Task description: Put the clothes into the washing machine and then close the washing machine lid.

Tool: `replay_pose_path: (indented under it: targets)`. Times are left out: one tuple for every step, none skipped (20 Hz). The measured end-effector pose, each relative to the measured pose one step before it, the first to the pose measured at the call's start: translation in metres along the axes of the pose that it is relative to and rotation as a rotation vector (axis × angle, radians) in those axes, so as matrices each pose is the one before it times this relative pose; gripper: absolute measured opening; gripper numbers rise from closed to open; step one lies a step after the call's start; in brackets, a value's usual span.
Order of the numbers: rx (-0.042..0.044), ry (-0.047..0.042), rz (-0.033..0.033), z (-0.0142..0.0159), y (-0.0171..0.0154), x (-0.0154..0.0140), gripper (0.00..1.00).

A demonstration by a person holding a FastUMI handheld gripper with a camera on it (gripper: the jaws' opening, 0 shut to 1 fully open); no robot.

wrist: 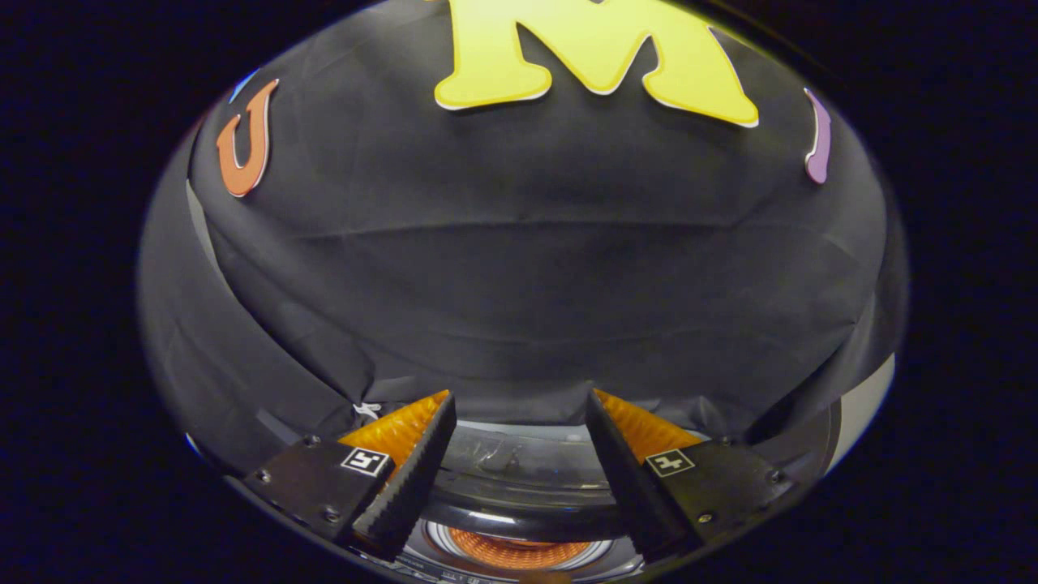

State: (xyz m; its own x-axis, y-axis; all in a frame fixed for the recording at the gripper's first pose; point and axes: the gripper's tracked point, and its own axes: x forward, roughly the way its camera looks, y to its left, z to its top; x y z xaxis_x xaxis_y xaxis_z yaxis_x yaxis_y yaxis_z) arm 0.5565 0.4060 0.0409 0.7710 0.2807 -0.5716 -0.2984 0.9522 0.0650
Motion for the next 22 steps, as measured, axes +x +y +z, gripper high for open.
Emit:
replay_pose_path:
  targets:
    - [-0.00092,-0.00925,-0.00099,0.00129,-0.00071,0.00170,1.00]
    - [-0.00168,-0.00717,-0.00003,-0.00164,0.00072,-0.00059,1.00]
    - [-0.00060,-0.00470,-0.00047,0.00036,-0.00004,0.00150,1.00]
    - [-0.00043,-0.00242,-0.00030,0.00025,-0.00007,-0.00072,1.00]
    - [-0.00119,-0.00338,0.00022,0.00098,-0.00010,0.00007,1.00]
    - [-0.00117,-0.00327,0.00071,-0.00019,-0.00002,0.00042,1.00]
    - [-0.00136,-0.00582,0.00023,0.00046,-0.00028,0.00026,1.00]
    - [-0.00057,-0.00385,-0.00029,0.00010,0.00021,0.00016,1.00]
    - [-0.00055,-0.00234,-0.00008,0.00160,0.00011,-0.00014,1.00]
    - [0.00001,0.00168,0.00015,-0.00002,-0.00011,-0.00124,1.00]
    - [-0.00123,-0.00181,0.00057,0.00126,0.00007,-0.00046,1.00]
    - [-0.00021,-0.00042,-0.00012,0.00061,0.00023,-0.00158,1.00]
    - [-0.00015,-0.00185,-0.00116,0.00123,-0.00004,0.00009,1.00]
    - [0.00071,-0.00148,-0.00082,0.00060,-0.00032,-0.00131,1.00]
    - [-0.00087,-0.00190,-0.00022,0.00097,-0.00004,0.00085,1.00]
    - [-0.00024,0.00030,0.00004,-0.00010,-0.00019,-0.00091,1.00]
    - [-0.00057,0.00080,0.00035,0.00172,0.00015,0.00068,1.00]
    - [0.00145,0.00324,-0.00040,-0.00136,0.00023,-0.00135,1.00]
    - [-0.00015,0.00364,-0.00042,0.00019,0.00014,0.00018,1.00]
    - [0.00095,0.00122,-0.00020,0.00004,0.00022,-0.00133,1.00]
    - [-0.00130,-0.00067,-0.00005,0.00109,0.00032,0.00022,1.00]
    - [0.00044,-0.00079,-0.00024,-0.00064,-0.00045,-0.00011,1.00]
